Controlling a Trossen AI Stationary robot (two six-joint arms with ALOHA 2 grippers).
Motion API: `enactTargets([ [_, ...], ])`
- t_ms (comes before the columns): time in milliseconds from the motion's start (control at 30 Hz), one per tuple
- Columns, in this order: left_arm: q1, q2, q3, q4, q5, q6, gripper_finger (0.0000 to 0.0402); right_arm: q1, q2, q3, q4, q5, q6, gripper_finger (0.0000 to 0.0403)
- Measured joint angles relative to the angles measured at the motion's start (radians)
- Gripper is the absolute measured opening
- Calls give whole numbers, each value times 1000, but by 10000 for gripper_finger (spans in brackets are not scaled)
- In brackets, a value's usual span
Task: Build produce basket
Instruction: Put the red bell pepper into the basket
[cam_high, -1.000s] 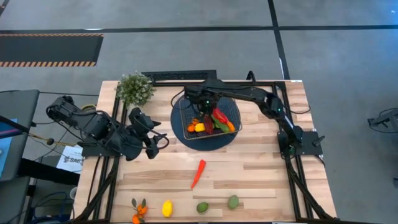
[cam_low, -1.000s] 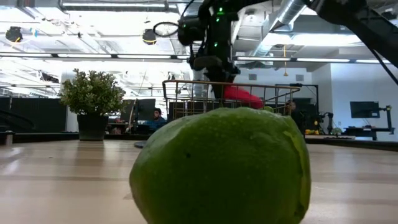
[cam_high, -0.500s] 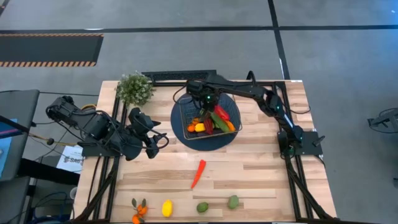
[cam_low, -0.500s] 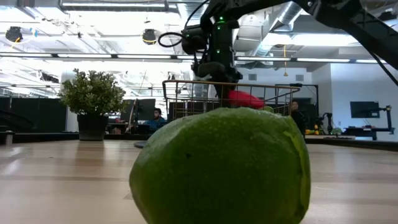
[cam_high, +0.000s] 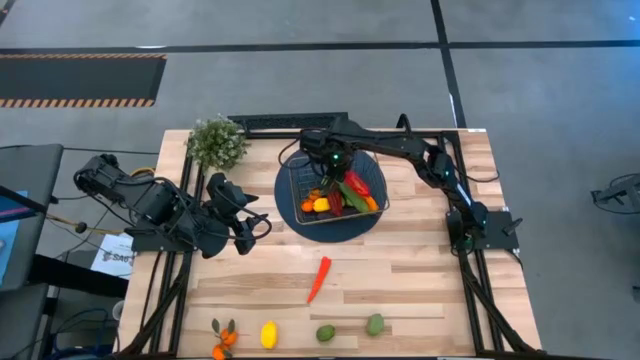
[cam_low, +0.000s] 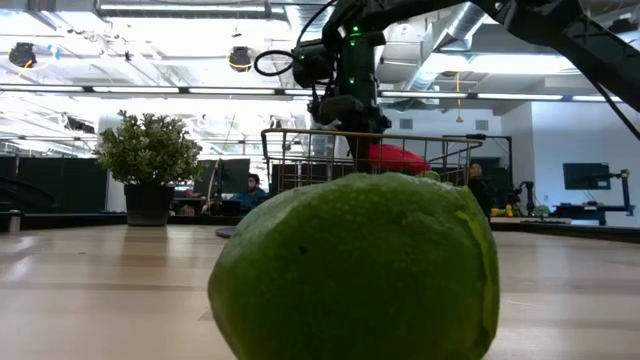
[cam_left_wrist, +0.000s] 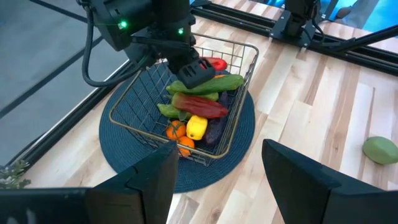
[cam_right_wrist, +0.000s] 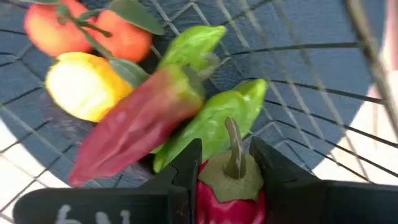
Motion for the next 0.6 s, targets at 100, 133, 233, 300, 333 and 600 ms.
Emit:
enactTargets([
  [100, 0, 0, 0, 0, 0, 0, 221, 1, 0, 0, 0, -11, -9, 107],
  [133, 0, 0, 0, 0, 0, 0, 221, 1, 0, 0, 1, -15, -15, 107],
  [233, 0, 0, 0, 0, 0, 0, 221, 0, 0, 0, -1, -25, -26, 107],
  [300, 0, 0, 0, 0, 0, 0, 221, -3, 0, 0, -3, -42, -30, 107],
  [333, 0, 0, 0, 0, 0, 0, 221, -5, 0, 0, -3, -51, -34, 107],
  [600, 0, 0, 0, 0, 0, 0, 221, -13, 0, 0, 23, -128, -65, 107],
])
